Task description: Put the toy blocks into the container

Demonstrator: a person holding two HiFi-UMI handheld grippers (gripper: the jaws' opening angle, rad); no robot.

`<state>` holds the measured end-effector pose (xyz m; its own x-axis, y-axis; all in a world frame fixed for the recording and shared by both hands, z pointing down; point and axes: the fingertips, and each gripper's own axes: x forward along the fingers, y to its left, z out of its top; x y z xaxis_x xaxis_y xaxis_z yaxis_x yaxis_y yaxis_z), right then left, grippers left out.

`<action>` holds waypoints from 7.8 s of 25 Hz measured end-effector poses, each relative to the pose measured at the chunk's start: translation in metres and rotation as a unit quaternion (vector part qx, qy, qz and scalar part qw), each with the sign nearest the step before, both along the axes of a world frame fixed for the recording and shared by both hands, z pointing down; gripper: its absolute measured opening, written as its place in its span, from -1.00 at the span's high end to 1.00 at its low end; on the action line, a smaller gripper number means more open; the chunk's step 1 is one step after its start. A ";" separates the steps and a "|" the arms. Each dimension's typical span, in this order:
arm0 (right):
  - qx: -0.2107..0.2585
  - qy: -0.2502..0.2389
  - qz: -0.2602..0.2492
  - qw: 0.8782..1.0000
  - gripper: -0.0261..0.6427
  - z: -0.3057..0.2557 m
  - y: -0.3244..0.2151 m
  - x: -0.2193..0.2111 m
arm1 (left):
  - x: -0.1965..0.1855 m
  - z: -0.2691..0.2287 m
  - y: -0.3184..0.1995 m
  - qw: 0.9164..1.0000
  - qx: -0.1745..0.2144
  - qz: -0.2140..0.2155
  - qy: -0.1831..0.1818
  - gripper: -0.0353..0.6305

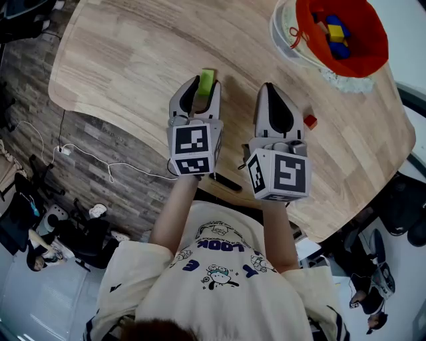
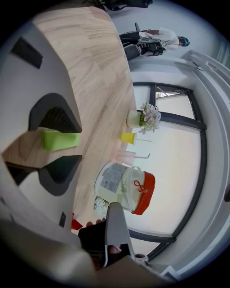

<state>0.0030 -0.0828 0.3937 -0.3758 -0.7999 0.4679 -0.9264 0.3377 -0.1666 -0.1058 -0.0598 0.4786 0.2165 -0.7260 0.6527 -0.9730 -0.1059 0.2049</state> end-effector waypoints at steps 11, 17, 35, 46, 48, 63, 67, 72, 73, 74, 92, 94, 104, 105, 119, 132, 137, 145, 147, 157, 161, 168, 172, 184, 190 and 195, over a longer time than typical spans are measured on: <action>-0.007 -0.008 0.007 1.000 0.91 0.007 -0.003 0.005 | 0.000 0.009 -0.002 1.000 -0.011 -0.007 -0.008 0.37; -0.010 -0.009 0.007 1.000 0.91 0.010 -0.004 0.007 | -0.001 0.007 -0.006 1.000 -0.003 -0.011 -0.019 0.37; -0.014 -0.009 0.014 1.000 0.91 0.014 -0.005 0.009 | -0.004 0.024 -0.002 0.998 -0.034 -0.012 -0.044 0.38; -0.012 -0.014 0.022 1.000 0.91 0.010 -0.004 0.011 | -0.004 0.025 -0.002 0.998 -0.035 -0.005 -0.053 0.38; -0.011 -0.014 0.023 1.000 0.91 0.009 -0.004 0.012 | -0.004 0.025 -0.002 0.998 -0.035 -0.003 -0.052 0.38; 0.008 -0.020 0.037 0.999 0.91 -0.008 -0.002 0.019 | 0.005 0.010 -0.006 0.999 -0.024 0.017 -0.033 0.38; 0.014 -0.022 0.043 0.999 0.91 -0.016 -0.001 0.022 | 0.010 -0.004 -0.011 0.999 -0.016 0.024 -0.023 0.38; 0.021 -0.028 0.055 0.998 0.91 -0.029 -0.001 0.026 | 0.019 -0.023 -0.020 0.999 0.003 0.037 -0.020 0.38; 0.023 -0.028 0.057 0.998 0.91 -0.031 -0.002 0.028 | 0.020 -0.027 -0.023 0.999 0.009 0.039 -0.021 0.38; 0.026 -0.028 0.059 0.997 0.91 -0.033 -0.002 0.029 | 0.022 -0.031 -0.025 0.999 0.015 0.042 -0.021 0.38; 0.067 -0.034 0.108 0.991 0.91 -0.066 0.003 0.070 | 0.070 -0.121 -0.063 0.990 0.095 0.101 -0.009 0.38; 0.071 -0.034 0.115 0.990 0.91 -0.070 0.004 0.075 | 0.075 -0.130 -0.066 0.989 0.103 0.107 -0.009 0.38; 0.079 -0.033 0.138 0.987 0.91 -0.083 0.010 0.099 | 0.105 -0.169 -0.081 0.981 0.137 0.137 -0.004 0.38; 0.080 -0.033 0.142 0.986 0.91 -0.084 0.010 0.102 | 0.108 -0.173 -0.084 0.980 0.142 0.139 -0.004 0.38; 0.087 -0.049 0.186 0.977 0.91 -0.087 0.016 0.143 | 0.145 -0.208 -0.110 0.970 0.175 0.167 -0.005 0.38; 0.080 -0.054 0.217 0.971 0.91 -0.076 0.024 0.185 | 0.180 -0.208 -0.127 0.966 0.181 0.186 -0.019 0.38; 0.077 -0.054 0.227 0.969 0.91 -0.072 0.025 0.199 | 0.188 -0.204 -0.133 0.966 0.178 0.188 -0.025 0.38; 0.070 -0.054 0.233 0.968 0.91 -0.064 0.023 0.211 | 0.190 -0.197 -0.142 0.967 0.176 0.179 -0.037 0.38; 0.068 -0.054 0.233 0.969 0.91 -0.063 0.022 0.212 | 0.189 -0.197 -0.144 0.968 0.178 0.173 -0.041 0.38; 0.065 -0.055 0.231 0.969 0.91 -0.060 0.018 0.212 | 0.184 -0.198 -0.149 0.970 0.186 0.154 -0.023 0.38; 0.068 -0.053 0.230 0.969 0.91 -0.063 0.018 0.211 | 0.178 -0.206 -0.147 0.971 0.194 0.141 -0.002 0.54; 0.075 -0.049 0.227 0.970 0.91 -0.071 0.020 0.206 | 0.171 -0.221 -0.133 0.969 0.203 0.133 0.042 0.68; 0.080 -0.046 0.226 0.970 0.91 -0.076 0.025 0.204 | 0.170 -0.225 -0.118 0.968 0.202 0.138 0.053 0.75; 0.086 -0.033 0.223 0.970 0.91 -0.085 0.039 0.194 | 0.163 -0.232 -0.087 0.965 0.205 0.143 0.078 0.80; 0.079 -0.014 0.225 0.971 0.91 -0.079 0.046 0.197 | 0.160 -0.226 -0.074 0.965 0.201 0.151 0.074 0.80; 0.062 0.002 0.226 0.972 0.91 -0.065 0.054 0.202 | 0.163 -0.212 -0.060 0.966 0.187 0.160 0.075 0.80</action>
